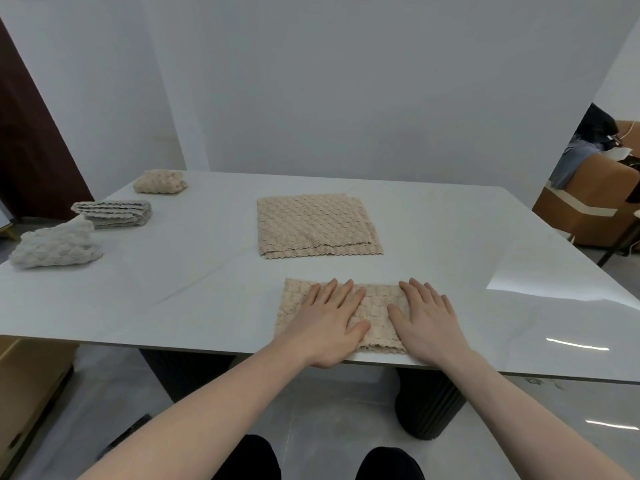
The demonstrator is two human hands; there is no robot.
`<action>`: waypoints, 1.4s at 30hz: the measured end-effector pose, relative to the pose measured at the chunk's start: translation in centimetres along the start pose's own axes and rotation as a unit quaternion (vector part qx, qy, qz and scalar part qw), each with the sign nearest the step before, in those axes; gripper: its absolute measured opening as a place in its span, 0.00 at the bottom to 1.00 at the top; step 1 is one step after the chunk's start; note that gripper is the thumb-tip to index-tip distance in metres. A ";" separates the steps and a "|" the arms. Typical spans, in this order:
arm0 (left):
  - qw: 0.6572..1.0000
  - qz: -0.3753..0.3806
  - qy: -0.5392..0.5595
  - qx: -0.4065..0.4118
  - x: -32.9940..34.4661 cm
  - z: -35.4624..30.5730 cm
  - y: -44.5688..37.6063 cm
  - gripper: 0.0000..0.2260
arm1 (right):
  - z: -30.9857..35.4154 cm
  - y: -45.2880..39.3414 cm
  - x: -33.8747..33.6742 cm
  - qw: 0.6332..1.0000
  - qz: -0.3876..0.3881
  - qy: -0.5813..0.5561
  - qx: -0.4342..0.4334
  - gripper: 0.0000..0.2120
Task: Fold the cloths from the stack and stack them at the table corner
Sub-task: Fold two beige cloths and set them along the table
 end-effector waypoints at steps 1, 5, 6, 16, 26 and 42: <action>1.000 -0.001 0.001 -0.001 0.0 0.0 0.0 0.31 | 0.0 0.0 0.0 1.000 0.001 -0.001 0.003 0.33; 1.000 0.020 0.017 0.001 -1.0 0.9 -0.7 0.33 | -0.2 0.4 -0.2 0.999 -0.026 -0.014 0.030 0.37; 0.999 0.024 0.029 -0.004 -1.6 1.4 -1.0 0.33 | -0.2 0.4 -0.5 0.998 -0.035 -0.030 0.040 0.38; 0.956 -0.162 0.228 -0.093 -3.9 9.7 0.0 0.15 | -0.6 0.1 -2.0 0.986 -0.032 -0.095 0.130 0.17; 0.936 -0.190 0.278 -0.098 -4.3 9.6 0.6 0.13 | -0.4 -3.2 -6.8 0.943 -0.029 -0.289 0.161 0.15; 0.920 -0.192 0.327 -0.100 -4.4 10.0 0.6 0.12 | 9.4 -3.2 -8.3 0.890 0.077 -0.447 0.037 0.23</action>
Point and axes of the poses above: each hand's wrist, its own y-axis away from the middle knuckle, its own x-axis out of the palm, z = x × y, the point moved 4 cm from there along -y, towards the middle knuckle, and after that the axes turned 6 degrees about y, right-handed, at the moved point
